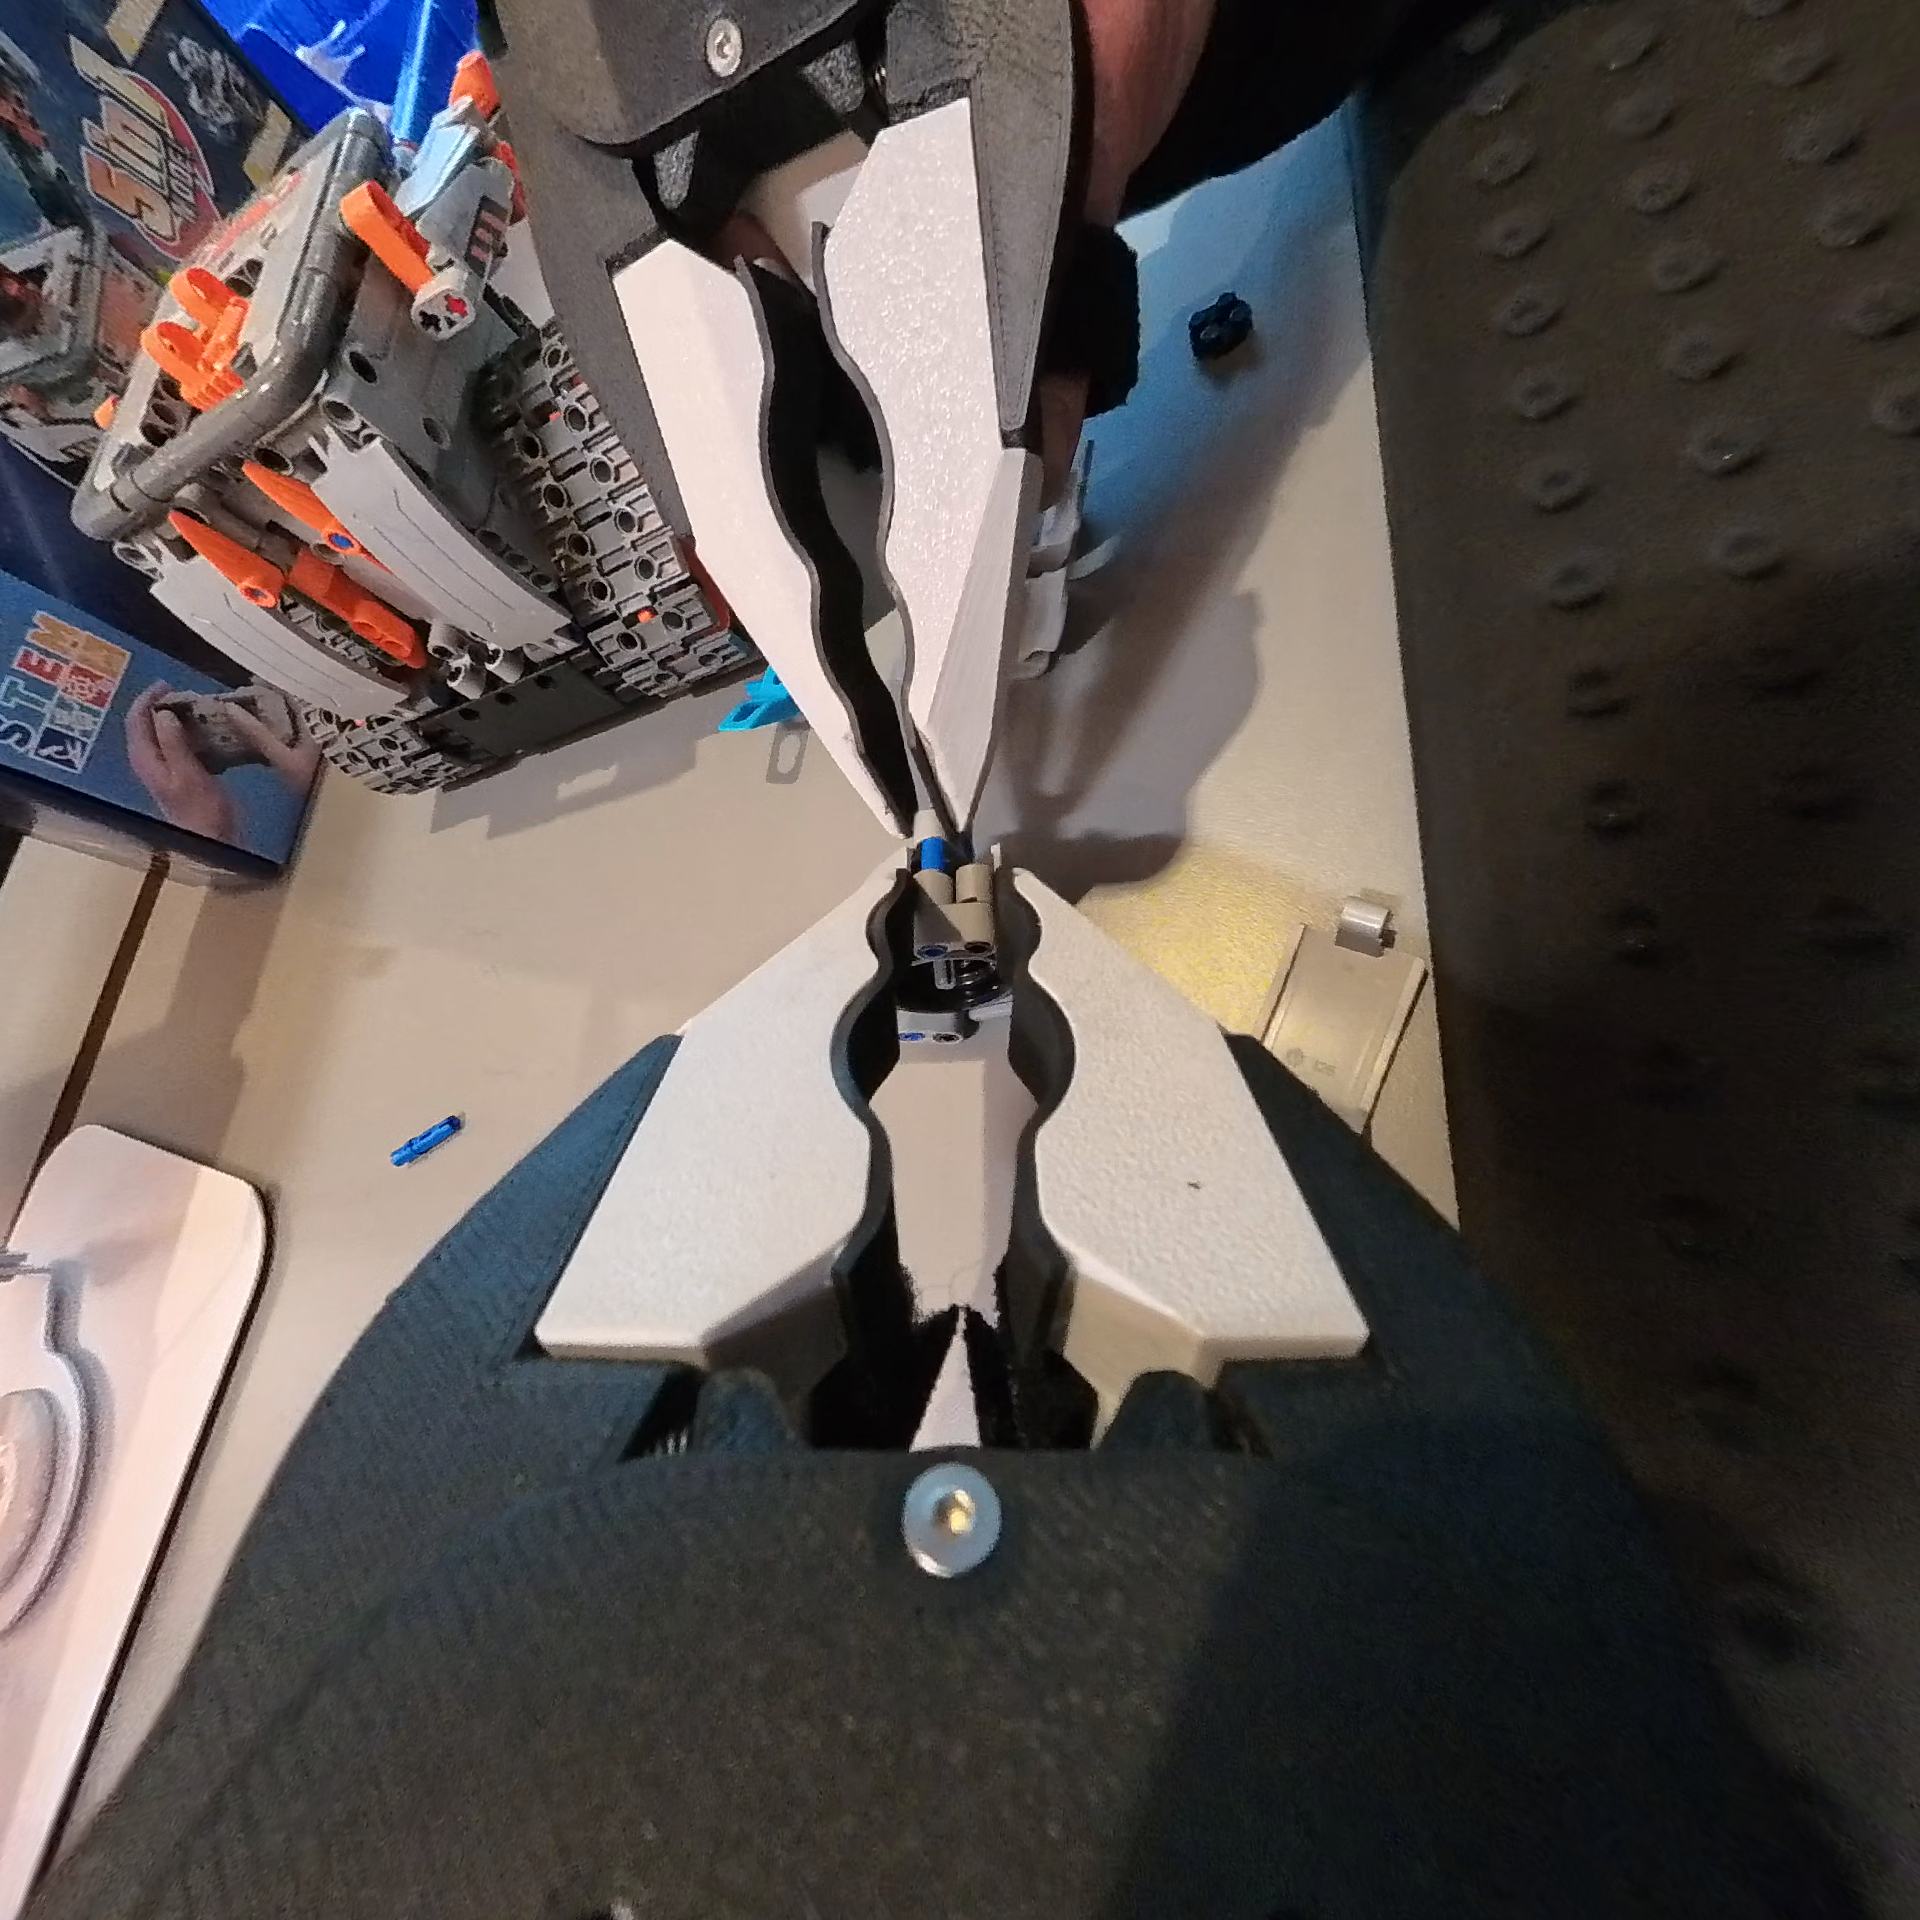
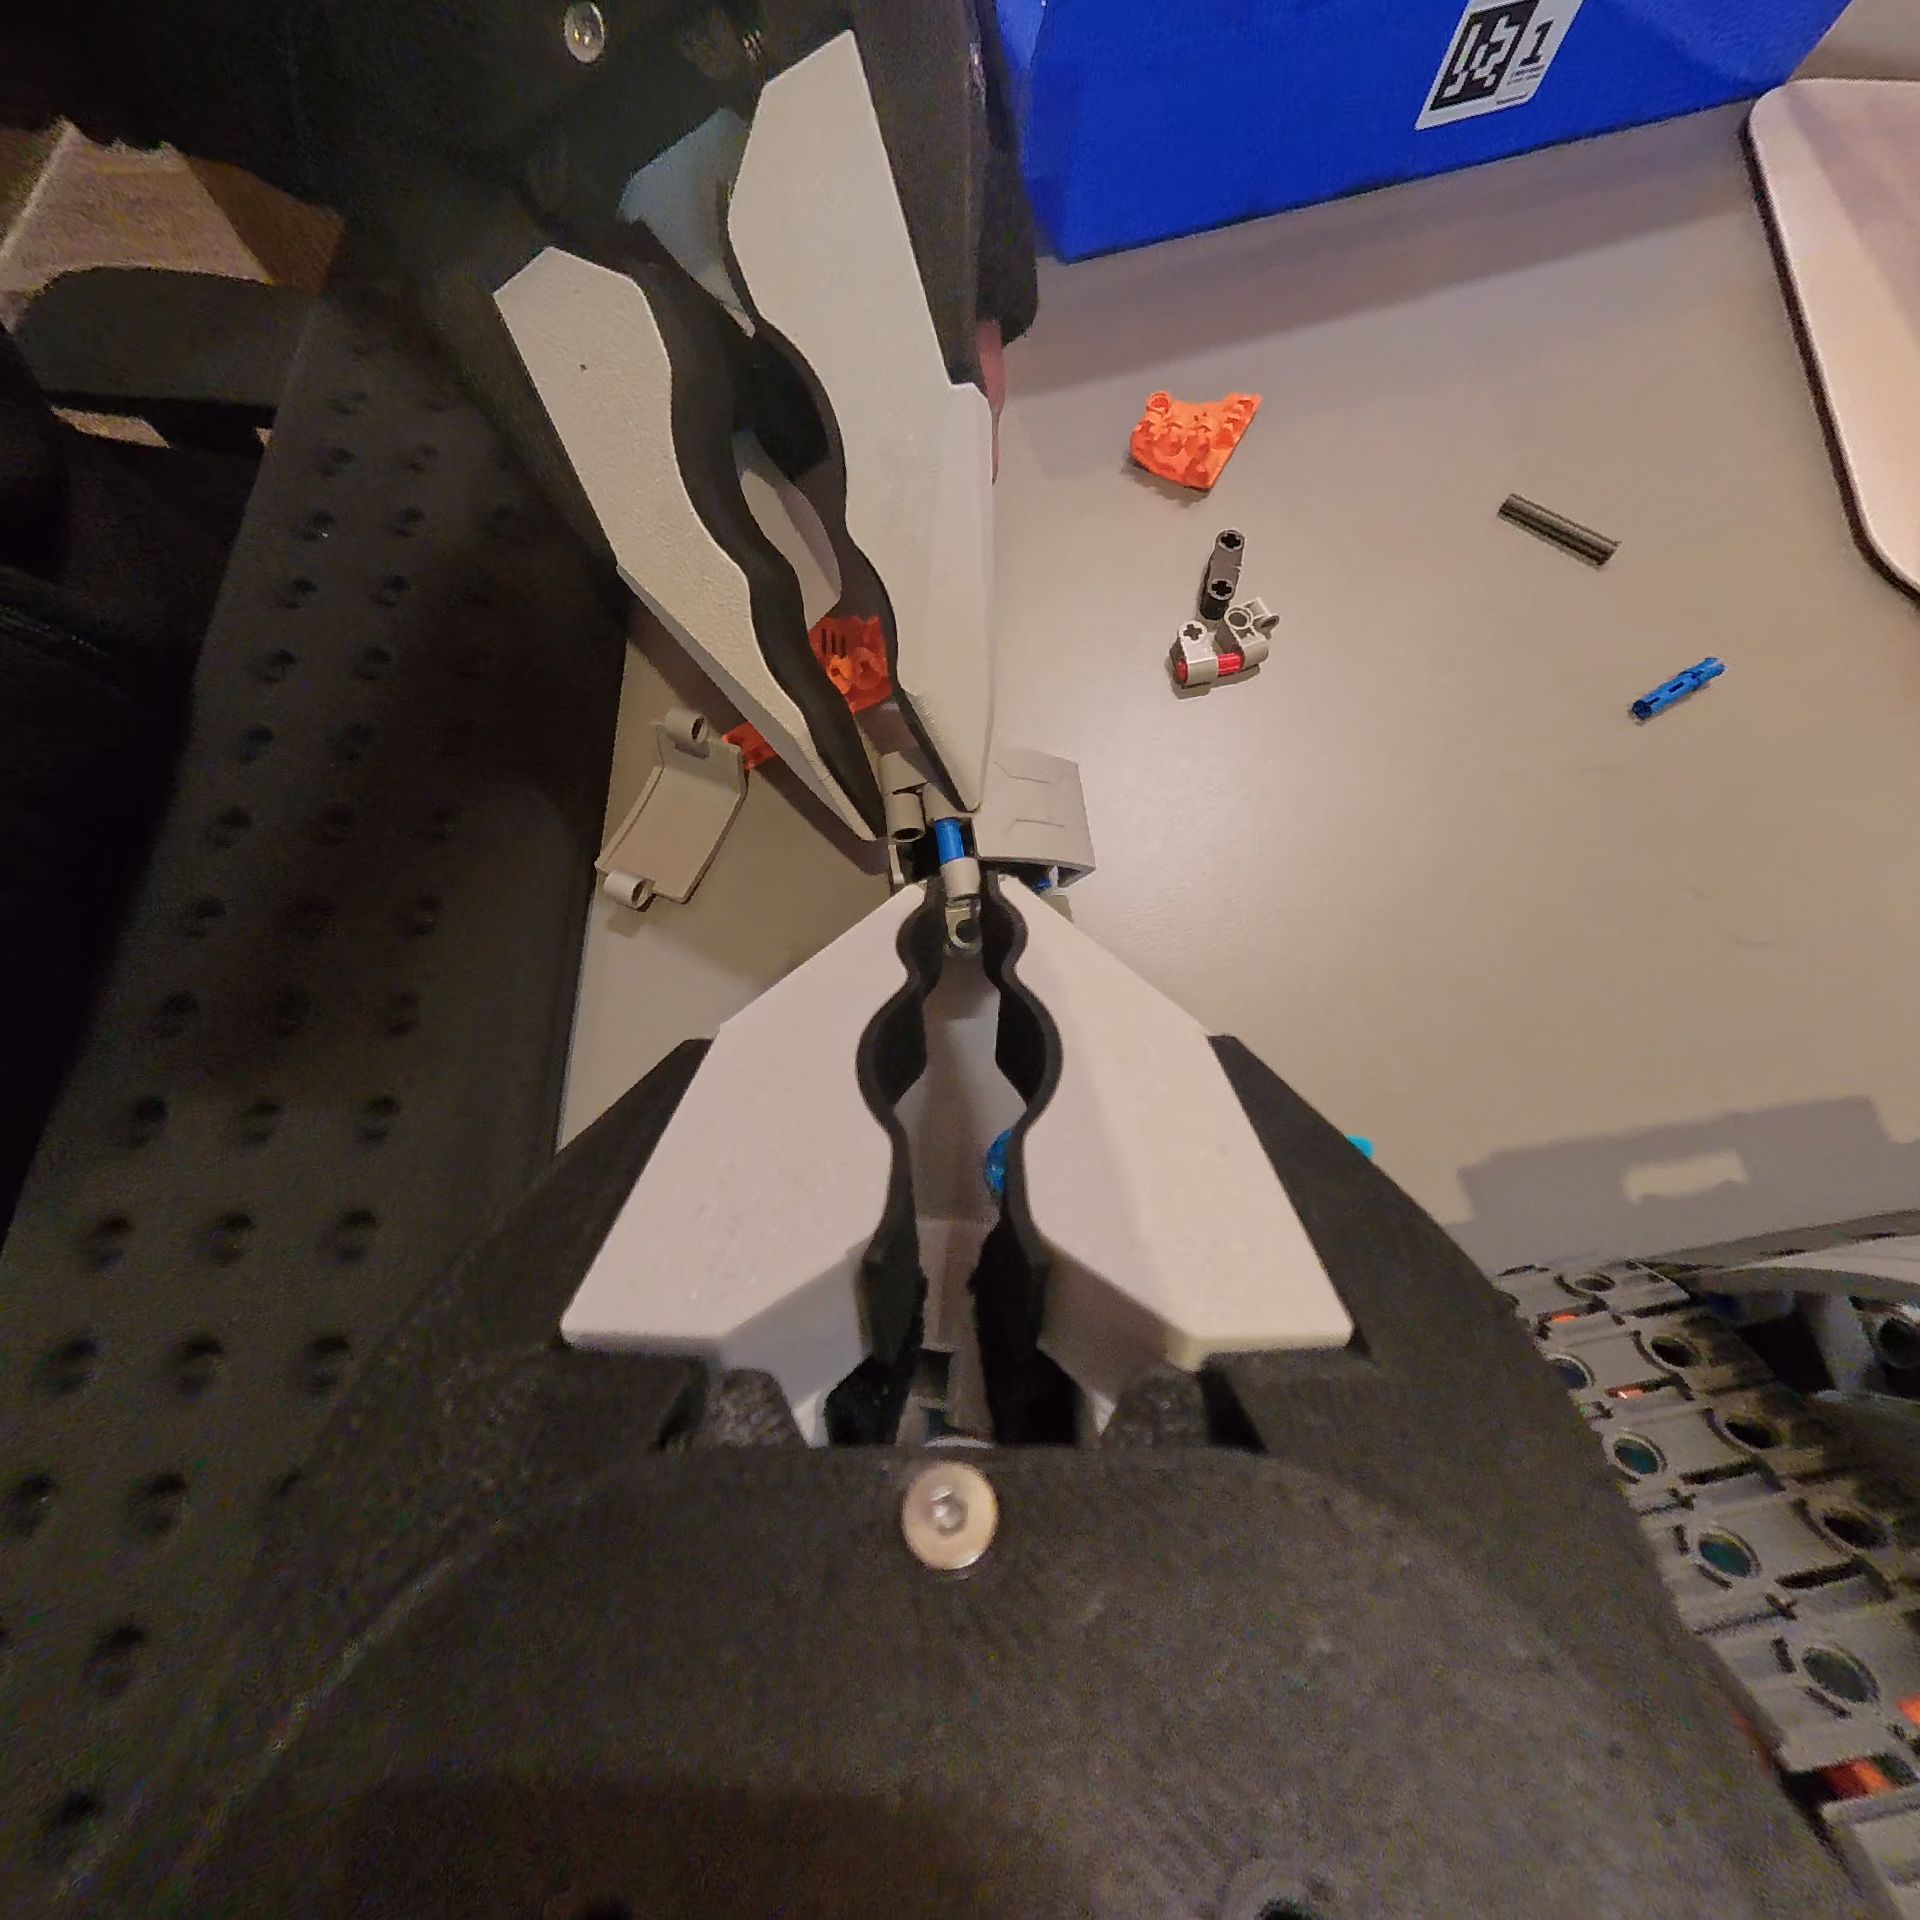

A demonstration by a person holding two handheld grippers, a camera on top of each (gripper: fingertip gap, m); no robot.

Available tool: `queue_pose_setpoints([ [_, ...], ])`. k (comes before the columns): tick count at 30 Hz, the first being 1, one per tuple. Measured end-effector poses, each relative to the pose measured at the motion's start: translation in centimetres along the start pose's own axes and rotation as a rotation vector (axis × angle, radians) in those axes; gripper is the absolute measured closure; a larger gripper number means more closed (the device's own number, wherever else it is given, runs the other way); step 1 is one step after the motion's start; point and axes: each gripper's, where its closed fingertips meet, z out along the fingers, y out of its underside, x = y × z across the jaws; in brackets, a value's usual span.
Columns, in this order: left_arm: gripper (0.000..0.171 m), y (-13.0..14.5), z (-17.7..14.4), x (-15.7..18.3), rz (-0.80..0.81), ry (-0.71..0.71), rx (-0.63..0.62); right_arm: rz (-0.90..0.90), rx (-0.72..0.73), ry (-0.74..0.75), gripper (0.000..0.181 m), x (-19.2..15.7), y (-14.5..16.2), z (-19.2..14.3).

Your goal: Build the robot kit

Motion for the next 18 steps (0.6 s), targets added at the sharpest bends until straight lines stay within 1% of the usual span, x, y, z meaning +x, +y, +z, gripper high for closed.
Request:
queue_pose_setpoints([
  [8,0.16,0.16,-0.04,-0.23,-0.011,-0.018,0.006,0.018,0.043,-0.015,0.178,0.14,-0.27,0.01],
  [18,0.16,0.1,0.14,-0.33,-0.031,-0.027,0.009,0.001,0.057,0.014,0.178,0.26,-0.59,0.05],
])
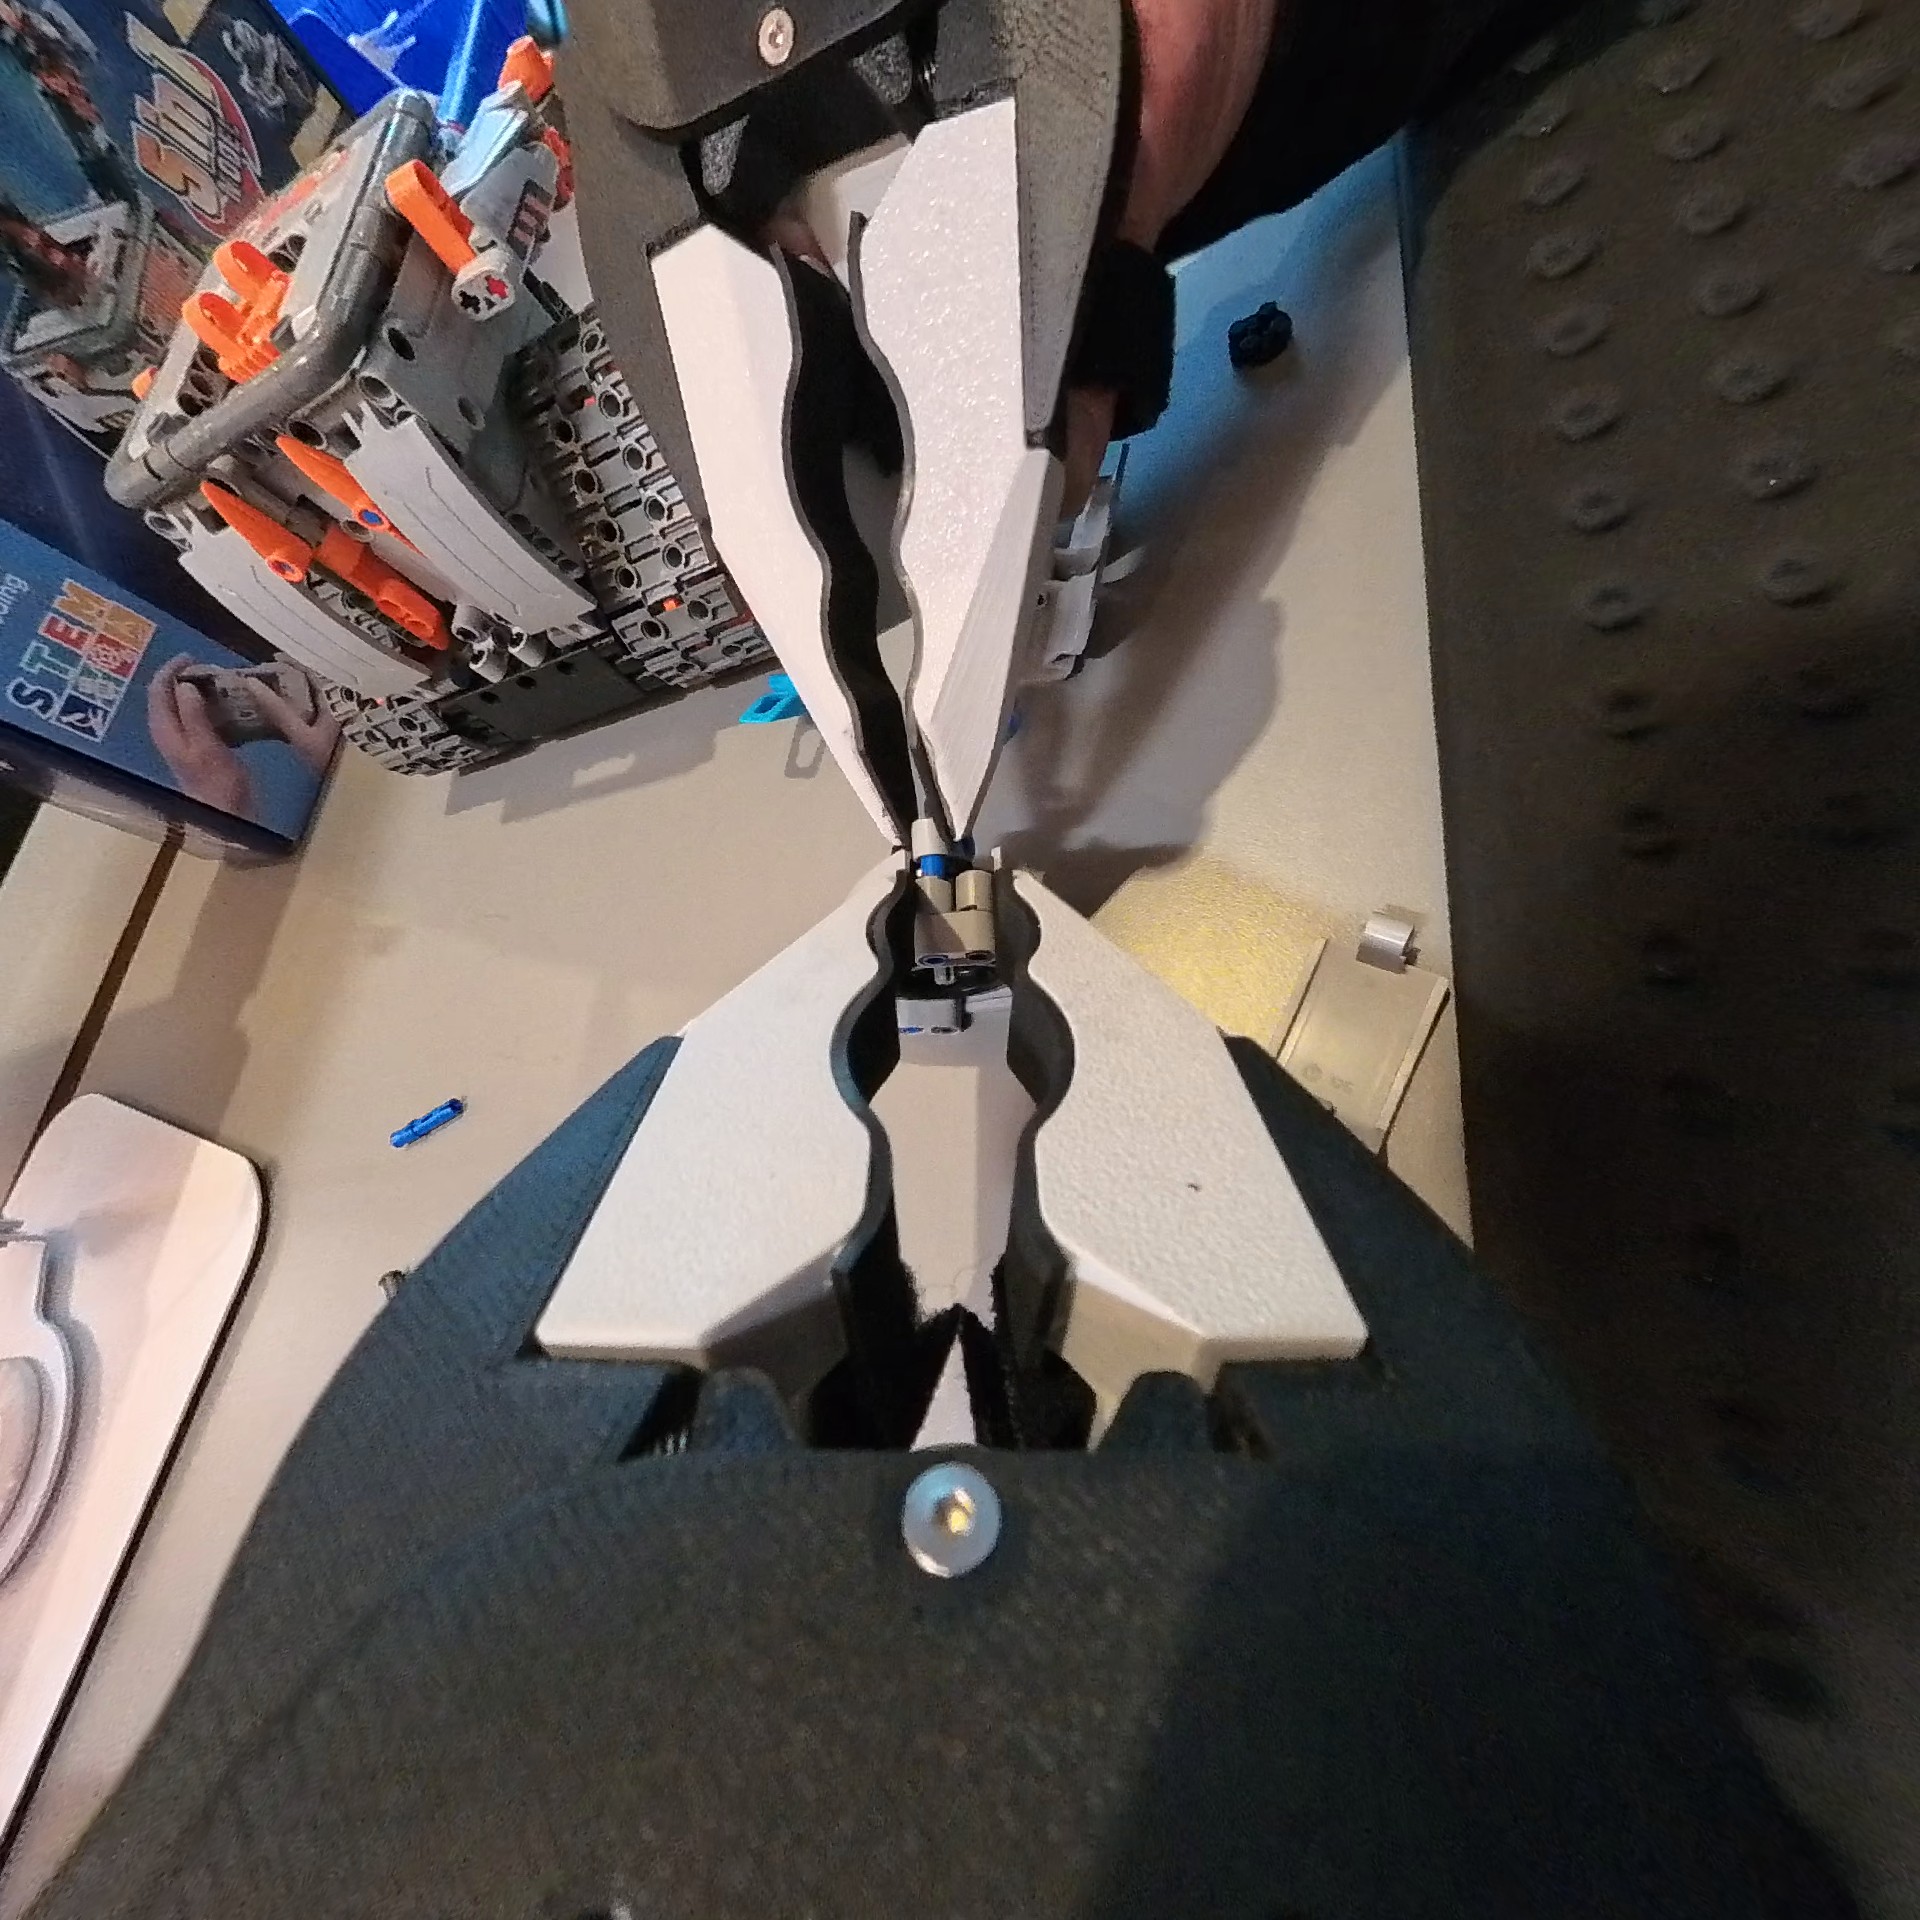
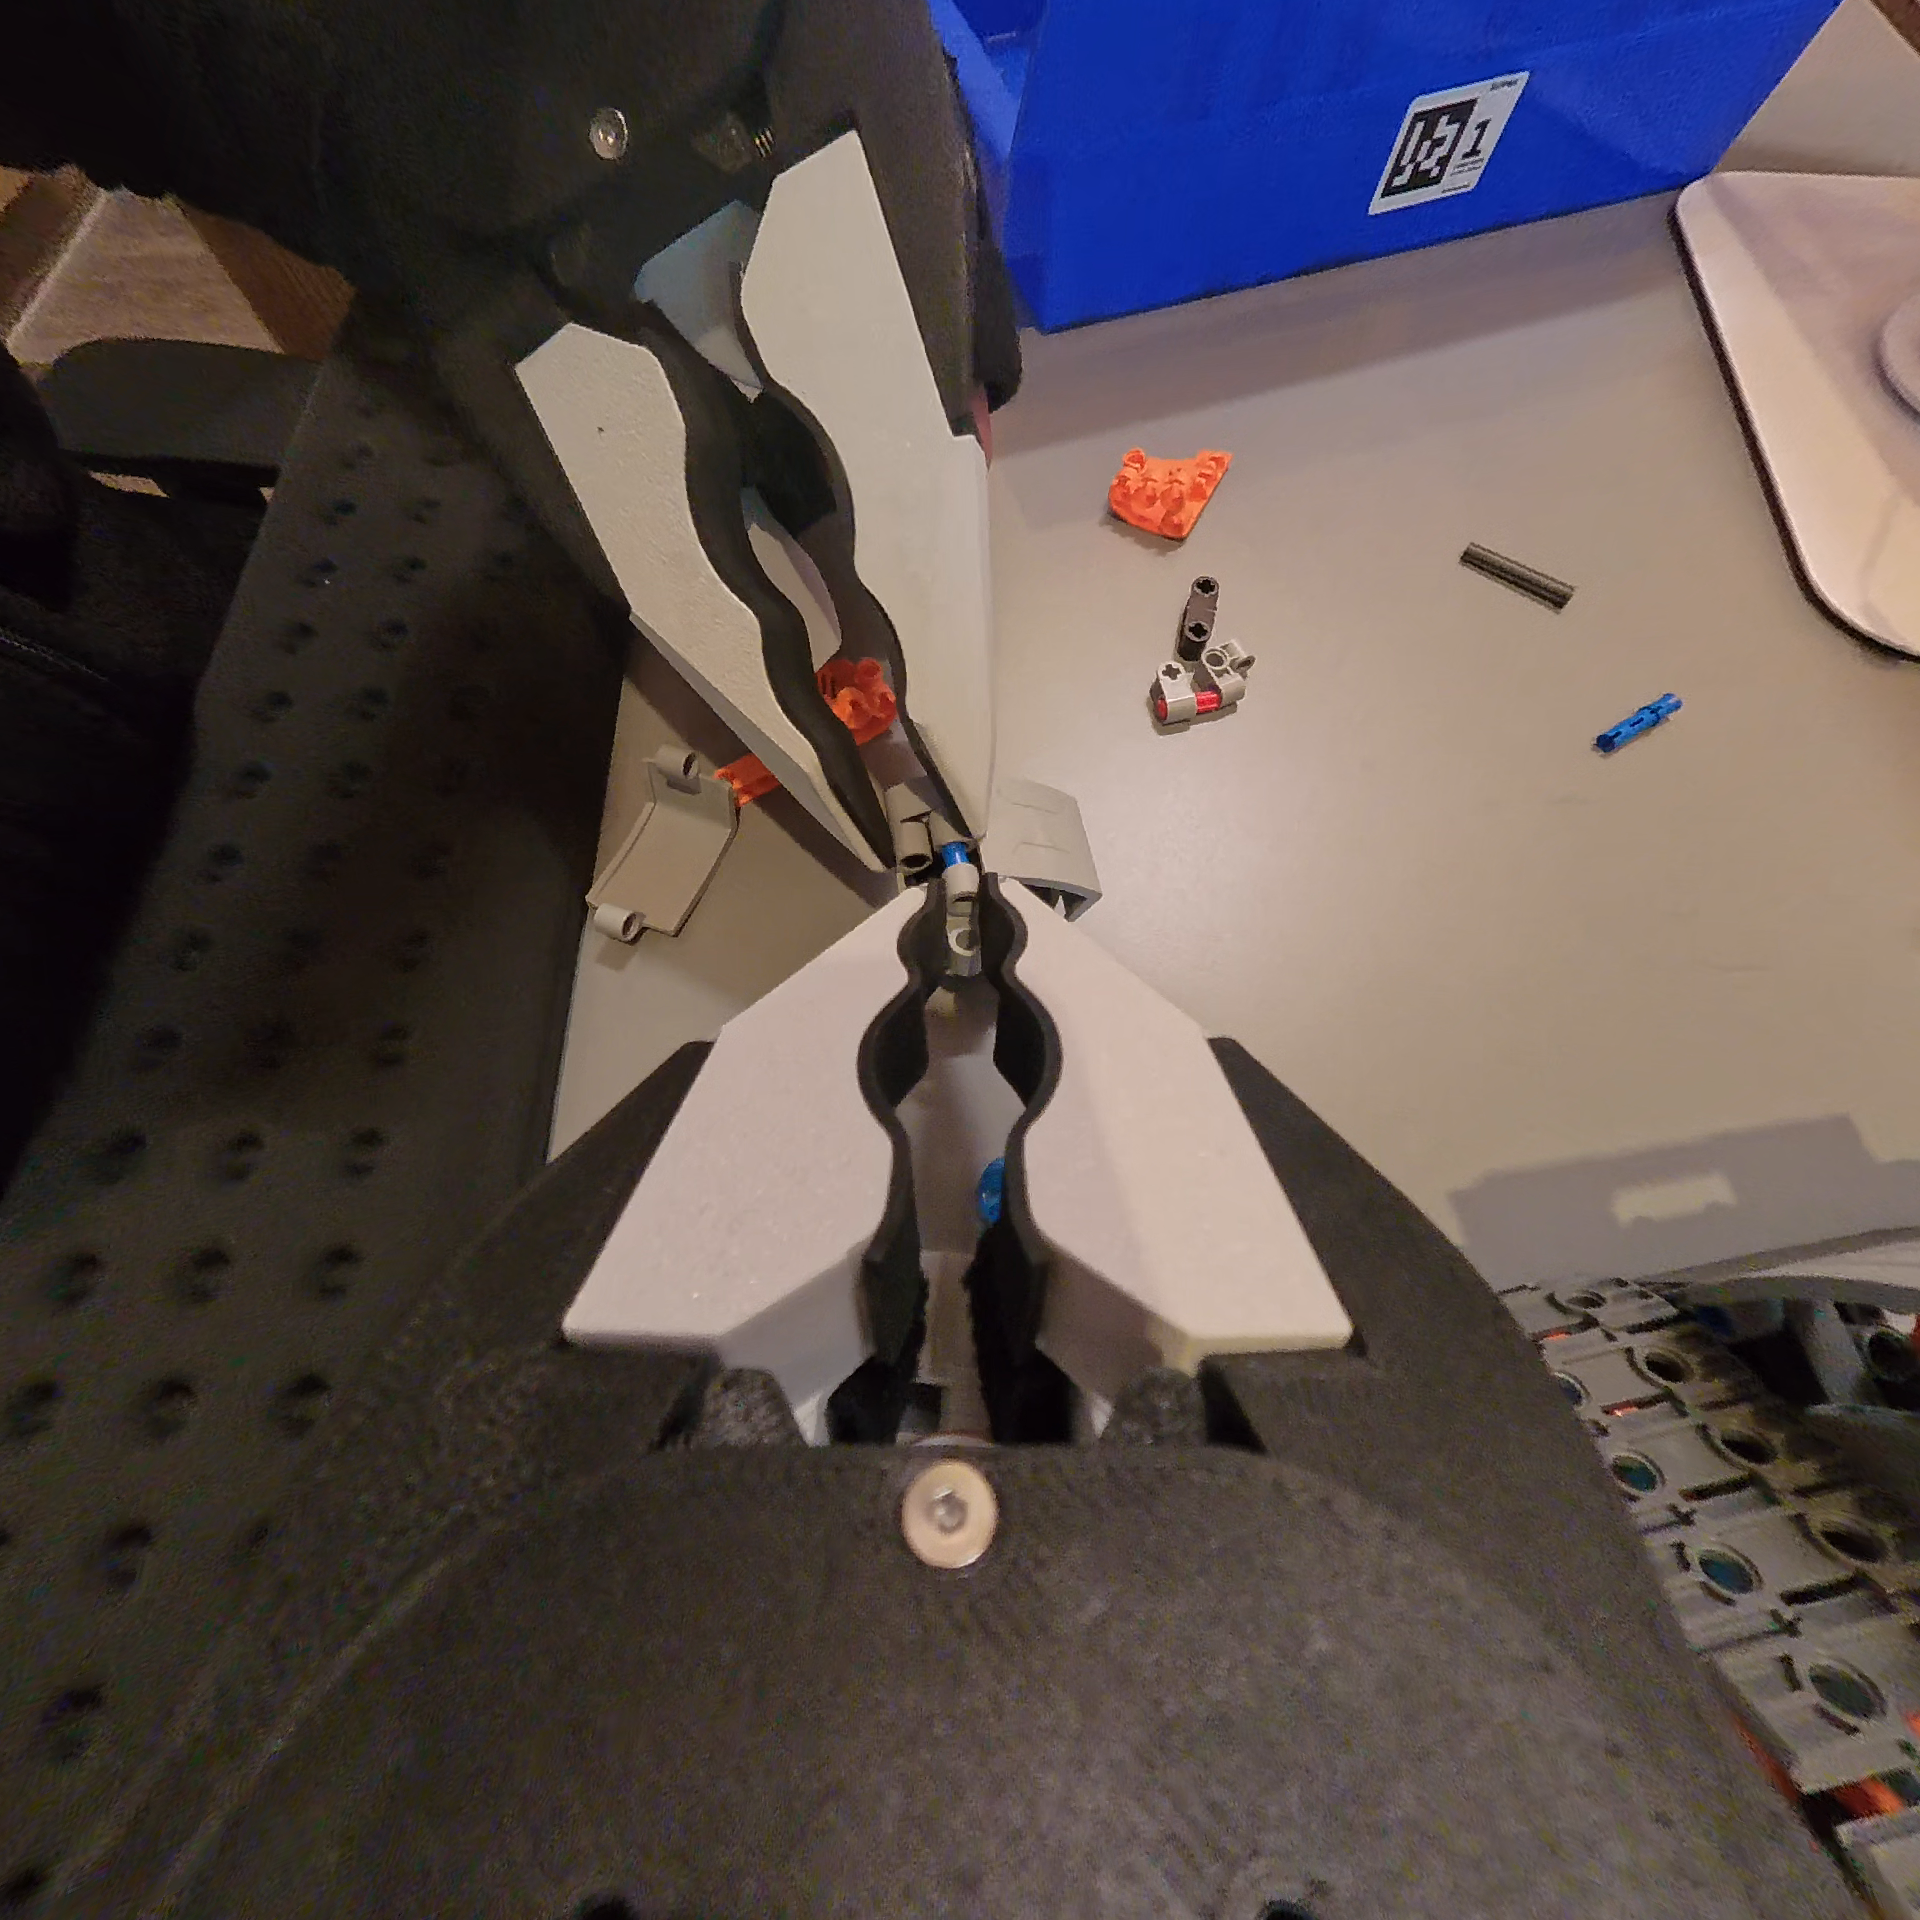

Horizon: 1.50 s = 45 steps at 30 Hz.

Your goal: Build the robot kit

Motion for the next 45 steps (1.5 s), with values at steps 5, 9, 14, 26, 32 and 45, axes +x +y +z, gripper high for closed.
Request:
queue_pose_setpoints([
  [5,0.16,0.0,0.1,0.0,-0.013,-0.008,-0.001,0.025,0.006,-0.001,0.178,0.1,0.0,0.1],
  [9,0.16,0.0,0.0,-0.1,-0.034,0.008,0.012,0.016,0.008,-0.001,0.178,0.1,0.0,0.1],
  [14,0.137,-0.3,-1.1,-0.5,-0.093,0.05,0.048,0.02,0.018,-0.003,0.178,0.2,-0.1,0.1],
  [26,0.137,1.7,0.8,-0.4,-0.101,0.079,-0.058,0.031,0.034,-0.021,0.178,0.0,-0.3,0.3],
  [32,0.138,1.7,0.8,-0.5,-0.123,0.067,-0.042,0.023,0.052,-0.006,0.178,0.1,-0.4,0.5],
  [45,0.139,1.4,0.9,-0.7,-0.136,0.048,-0.028,-0.07,0.036,0.068,0.177,0.3,-0.7,0.7],
])
